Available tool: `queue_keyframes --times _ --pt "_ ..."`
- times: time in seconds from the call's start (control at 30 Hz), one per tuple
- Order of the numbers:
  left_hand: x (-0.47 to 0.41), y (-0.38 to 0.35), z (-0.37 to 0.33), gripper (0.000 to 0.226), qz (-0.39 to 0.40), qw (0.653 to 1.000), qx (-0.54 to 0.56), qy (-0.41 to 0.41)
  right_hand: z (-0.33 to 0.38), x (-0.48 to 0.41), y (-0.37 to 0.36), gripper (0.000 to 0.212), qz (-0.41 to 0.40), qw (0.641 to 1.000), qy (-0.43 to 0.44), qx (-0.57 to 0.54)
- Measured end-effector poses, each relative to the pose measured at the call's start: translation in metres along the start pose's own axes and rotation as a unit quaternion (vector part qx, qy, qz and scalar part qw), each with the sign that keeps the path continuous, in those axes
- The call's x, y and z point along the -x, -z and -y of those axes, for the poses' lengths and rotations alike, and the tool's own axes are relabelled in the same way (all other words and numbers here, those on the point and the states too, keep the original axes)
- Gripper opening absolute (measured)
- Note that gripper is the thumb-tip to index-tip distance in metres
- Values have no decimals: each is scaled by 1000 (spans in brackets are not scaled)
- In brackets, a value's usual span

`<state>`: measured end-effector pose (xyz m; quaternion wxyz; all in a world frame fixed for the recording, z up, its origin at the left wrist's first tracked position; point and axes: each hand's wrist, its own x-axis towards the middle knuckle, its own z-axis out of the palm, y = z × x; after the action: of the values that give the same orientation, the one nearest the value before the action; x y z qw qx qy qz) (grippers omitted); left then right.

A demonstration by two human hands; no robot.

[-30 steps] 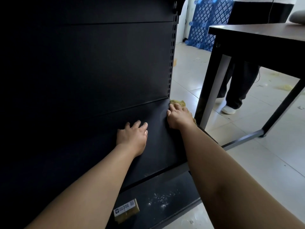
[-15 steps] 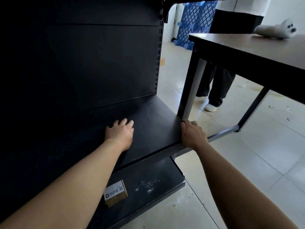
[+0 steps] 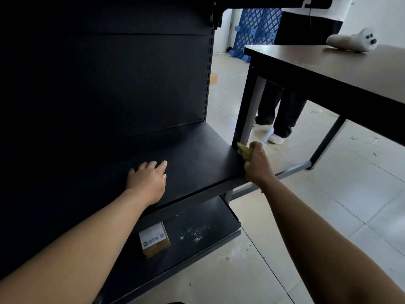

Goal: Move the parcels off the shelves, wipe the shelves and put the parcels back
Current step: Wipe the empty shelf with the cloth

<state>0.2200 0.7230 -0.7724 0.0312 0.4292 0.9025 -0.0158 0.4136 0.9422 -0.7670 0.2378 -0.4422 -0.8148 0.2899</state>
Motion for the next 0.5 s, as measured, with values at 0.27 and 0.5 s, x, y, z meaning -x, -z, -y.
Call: queue_keyframes --times 0.27,0.5 --pt "24 -5 31 50 5 999 4 40 26 -15 -35 36 103 984 51 137" --pt "44 -6 39 50 1 998 33 61 59 12 -61 33 227 968 105 -20"
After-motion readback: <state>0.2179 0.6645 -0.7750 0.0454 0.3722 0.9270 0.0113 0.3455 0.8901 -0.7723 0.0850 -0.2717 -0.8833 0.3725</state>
